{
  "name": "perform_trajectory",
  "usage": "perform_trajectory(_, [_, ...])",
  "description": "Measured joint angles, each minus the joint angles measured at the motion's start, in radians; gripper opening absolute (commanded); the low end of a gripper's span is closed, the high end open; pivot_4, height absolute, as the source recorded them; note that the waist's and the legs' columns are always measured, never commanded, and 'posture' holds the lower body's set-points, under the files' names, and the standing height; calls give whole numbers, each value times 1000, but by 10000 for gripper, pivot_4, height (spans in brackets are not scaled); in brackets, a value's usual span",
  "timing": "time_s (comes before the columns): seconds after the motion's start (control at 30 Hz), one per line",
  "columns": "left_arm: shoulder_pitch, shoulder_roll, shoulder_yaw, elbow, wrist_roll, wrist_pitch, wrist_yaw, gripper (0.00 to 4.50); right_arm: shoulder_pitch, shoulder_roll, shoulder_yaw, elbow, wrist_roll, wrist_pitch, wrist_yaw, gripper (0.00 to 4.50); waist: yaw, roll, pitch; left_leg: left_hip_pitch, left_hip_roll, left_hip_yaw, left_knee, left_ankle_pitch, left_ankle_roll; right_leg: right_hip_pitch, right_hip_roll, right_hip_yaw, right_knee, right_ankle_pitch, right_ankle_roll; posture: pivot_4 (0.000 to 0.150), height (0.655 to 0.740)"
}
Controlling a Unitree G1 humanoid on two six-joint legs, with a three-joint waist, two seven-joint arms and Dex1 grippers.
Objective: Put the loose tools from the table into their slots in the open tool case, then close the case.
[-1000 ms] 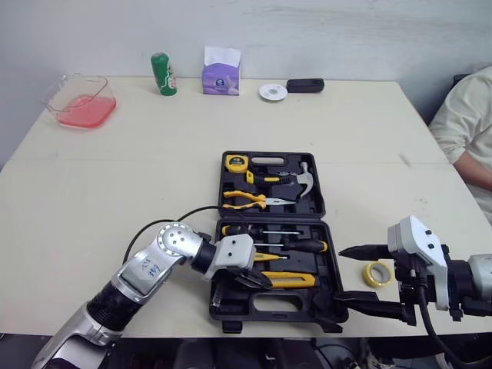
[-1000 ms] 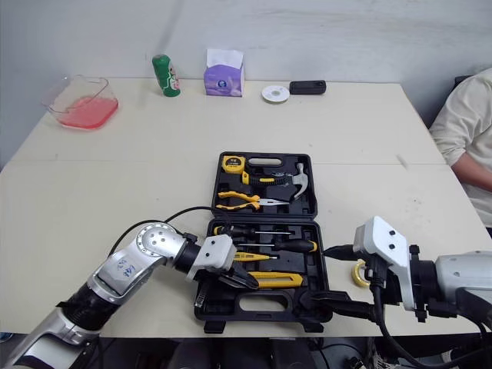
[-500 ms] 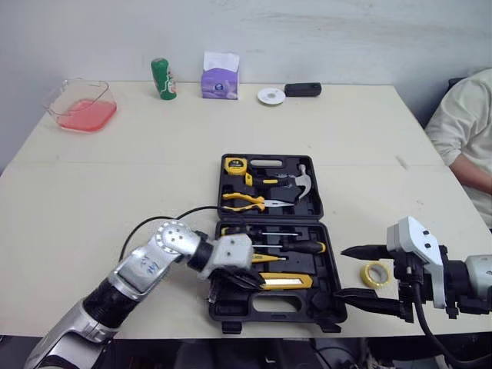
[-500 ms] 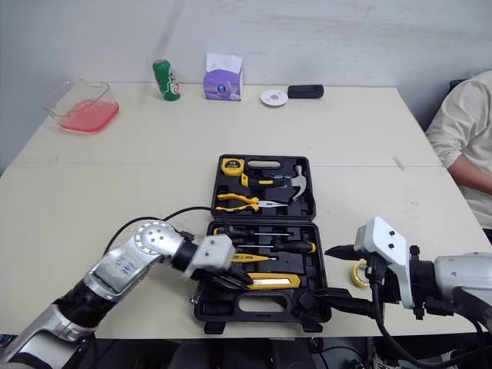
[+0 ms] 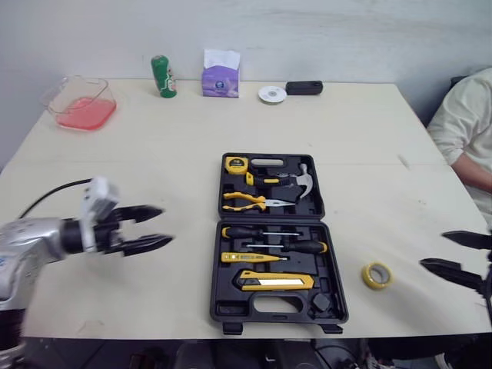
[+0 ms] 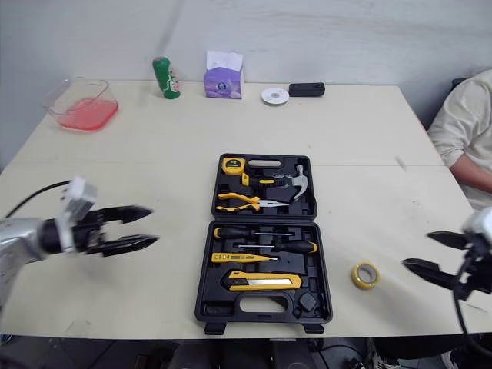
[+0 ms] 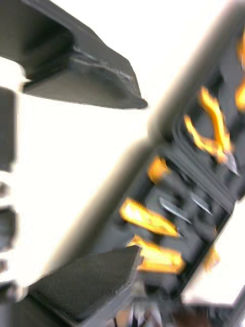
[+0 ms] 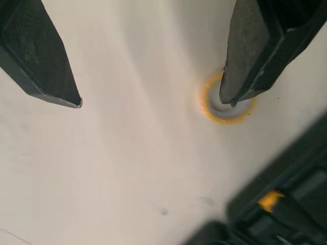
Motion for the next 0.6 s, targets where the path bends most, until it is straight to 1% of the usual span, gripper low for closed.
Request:
perform_trajectory(0.03, [-5,36,12,91,45,-46,-9,44484,-2,-15,-14,67,-25,-19,10,45000,0,0,0,0,0,2,-1,0,0,-2,-1,0,0,-4,-8,1500,7244])
perform_trajectory(0.1, [-46,47,37,160,64,-97,-11,44484,-14,-25,-19,111,-47,-47,32,45000,1,0,0,0,0,3,-2,0,0,-2,-2,1,0,-4,-7,1500,7244])
perform_trajectory(0.2, [-72,49,65,204,64,-132,-20,44484,-40,-53,-21,149,-65,-78,57,45000,1,1,1,1,0,6,-5,0,0,-2,-3,2,-1,-3,-6,1500,7244])
perform_trajectory(0.23, [-72,49,71,213,63,-136,-28,44484,-44,-55,-21,160,-69,-78,62,45000,0,1,1,1,0,6,-7,0,0,-2,-3,2,-1,-2,-4,1500,7244])
perform_trajectory(0.27, [-69,48,73,213,63,-140,-32,44484,-47,-54,-20,167,-73,-77,67,45000,0,1,1,1,0,6,-8,-1,-1,-4,-3,2,0,4,6,1500,7244])
perform_trajectory(0.3, [-64,46,73,206,63,-142,-32,44484,-51,-54,-18,166,-76,-77,70,45000,1,1,0,0,0,7,-9,-1,-1,-5,-3,2,1,6,10,1500,7244])
perform_trajectory(0.43, [-50,22,63,125,61,-147,-32,44484,-67,-54,8,114,-76,-68,84,45000,2,1,1,-3,2,10,-11,0,-6,-13,1,4,3,5,9,1500,7244])
perform_trajectory(0.5, [-46,21,31,21,28,-107,-57,44484,-41,-55,16,0,-69,-26,97,45000,1,2,1,-3,3,10,-11,1,-10,-13,2,4,3,3,8,1500,7244])
perform_trajectory(0.53, [-55,17,0,-65,-7,-75,-73,44484,-31,-57,29,-90,-54,2,107,45000,1,2,1,-3,3,10,-11,1,-10,-13,2,4,3,3,9,1500,7244])
perform_trajectory(0.6, [-108,-4,-54,-171,-56,-31,-83,44484,-33,-72,50,-198,-32,43,117,45000,2,2,1,-3,2,10,-9,1,-10,-12,1,5,4,4,10,1500,7244])
